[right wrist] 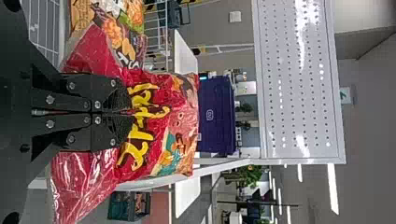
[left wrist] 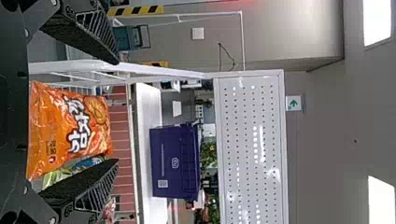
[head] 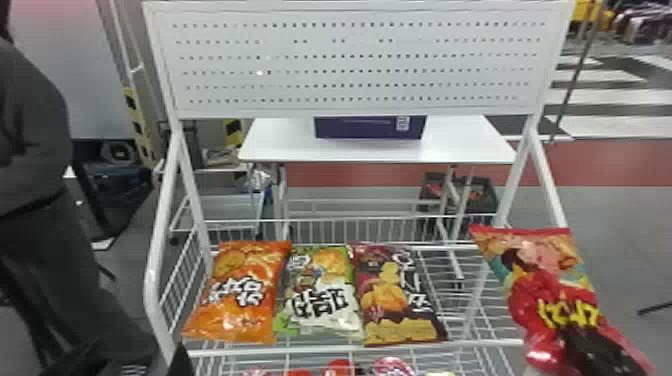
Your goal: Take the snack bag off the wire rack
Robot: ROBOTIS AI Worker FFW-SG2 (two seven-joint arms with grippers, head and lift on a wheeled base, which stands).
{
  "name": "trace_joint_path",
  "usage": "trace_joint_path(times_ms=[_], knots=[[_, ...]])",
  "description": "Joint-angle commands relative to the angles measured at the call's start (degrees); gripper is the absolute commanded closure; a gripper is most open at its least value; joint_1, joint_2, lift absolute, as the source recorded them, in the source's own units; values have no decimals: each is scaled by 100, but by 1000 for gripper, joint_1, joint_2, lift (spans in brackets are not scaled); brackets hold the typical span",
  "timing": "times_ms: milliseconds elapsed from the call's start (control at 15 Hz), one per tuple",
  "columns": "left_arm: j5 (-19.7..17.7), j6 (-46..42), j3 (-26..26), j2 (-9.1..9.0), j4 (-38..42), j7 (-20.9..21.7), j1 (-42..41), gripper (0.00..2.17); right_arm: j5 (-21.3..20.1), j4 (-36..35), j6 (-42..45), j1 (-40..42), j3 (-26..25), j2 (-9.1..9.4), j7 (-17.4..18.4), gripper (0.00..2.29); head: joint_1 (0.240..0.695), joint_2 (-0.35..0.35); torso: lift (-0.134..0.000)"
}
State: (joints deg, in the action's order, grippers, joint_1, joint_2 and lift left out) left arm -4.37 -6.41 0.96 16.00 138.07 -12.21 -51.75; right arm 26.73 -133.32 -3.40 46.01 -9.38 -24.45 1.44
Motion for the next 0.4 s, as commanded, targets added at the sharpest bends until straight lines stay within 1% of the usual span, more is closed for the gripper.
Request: trace_joint_path(times_ms=[0,333], knots=[[-3,-14,-8,8,-8,-1,7,147,-18,-27,80,40,16,11,-3,1949,499,0,0],[-38,4,1,26,-17,-1,25,147,-54,-54,186,102,16,28,5,1953,499,0,0]])
